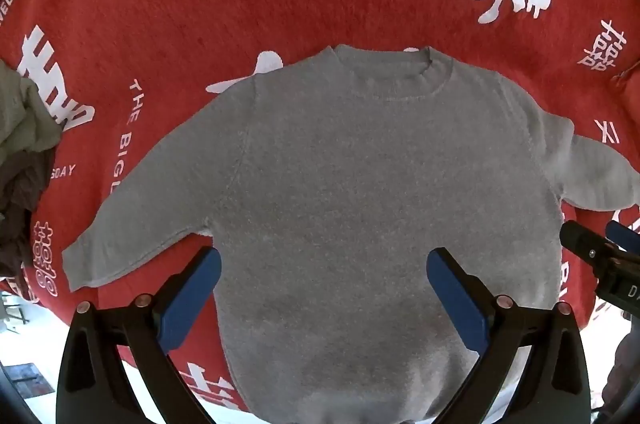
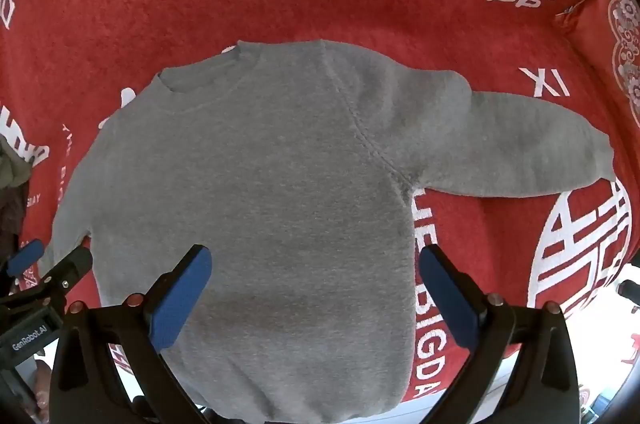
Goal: Fold small clothes
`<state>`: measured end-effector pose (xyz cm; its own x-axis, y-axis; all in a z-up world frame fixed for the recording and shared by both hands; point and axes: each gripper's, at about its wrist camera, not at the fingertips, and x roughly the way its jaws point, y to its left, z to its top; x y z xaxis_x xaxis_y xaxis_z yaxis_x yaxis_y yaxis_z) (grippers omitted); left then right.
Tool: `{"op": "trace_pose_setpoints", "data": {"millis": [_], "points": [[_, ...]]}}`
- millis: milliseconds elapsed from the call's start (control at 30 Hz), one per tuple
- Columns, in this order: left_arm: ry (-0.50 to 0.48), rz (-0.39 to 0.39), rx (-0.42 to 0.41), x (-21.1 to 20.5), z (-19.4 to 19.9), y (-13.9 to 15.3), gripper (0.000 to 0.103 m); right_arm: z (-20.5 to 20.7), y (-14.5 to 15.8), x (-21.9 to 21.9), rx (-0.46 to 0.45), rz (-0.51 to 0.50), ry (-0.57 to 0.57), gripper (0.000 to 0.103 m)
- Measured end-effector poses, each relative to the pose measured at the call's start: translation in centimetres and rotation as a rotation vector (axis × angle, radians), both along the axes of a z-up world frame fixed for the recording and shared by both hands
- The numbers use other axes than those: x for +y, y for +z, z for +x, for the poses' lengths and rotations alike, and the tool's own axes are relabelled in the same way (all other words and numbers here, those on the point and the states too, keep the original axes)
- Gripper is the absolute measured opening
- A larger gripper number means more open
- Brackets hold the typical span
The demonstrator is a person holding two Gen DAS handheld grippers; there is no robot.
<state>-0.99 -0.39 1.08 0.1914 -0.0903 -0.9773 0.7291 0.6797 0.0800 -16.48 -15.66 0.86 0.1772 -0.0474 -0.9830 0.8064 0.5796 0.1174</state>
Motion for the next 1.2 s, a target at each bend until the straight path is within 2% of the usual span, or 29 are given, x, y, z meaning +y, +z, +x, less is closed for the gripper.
{"op": "trace_pose_setpoints", "data": {"millis": [900, 1200], "points": [[0.000, 0.016, -0.002, -0.1, 0.0, -0.2, 0.103, 0.1, -0.1, 0.0, -0.013, -0.013, 0.008, 0.103], [0.004, 0.035, 0.001, 0.2, 0.3, -1.1, 0.103, 0.4, -0.2, 0.1, 0.007, -0.013, 0.014, 0.103]]}}
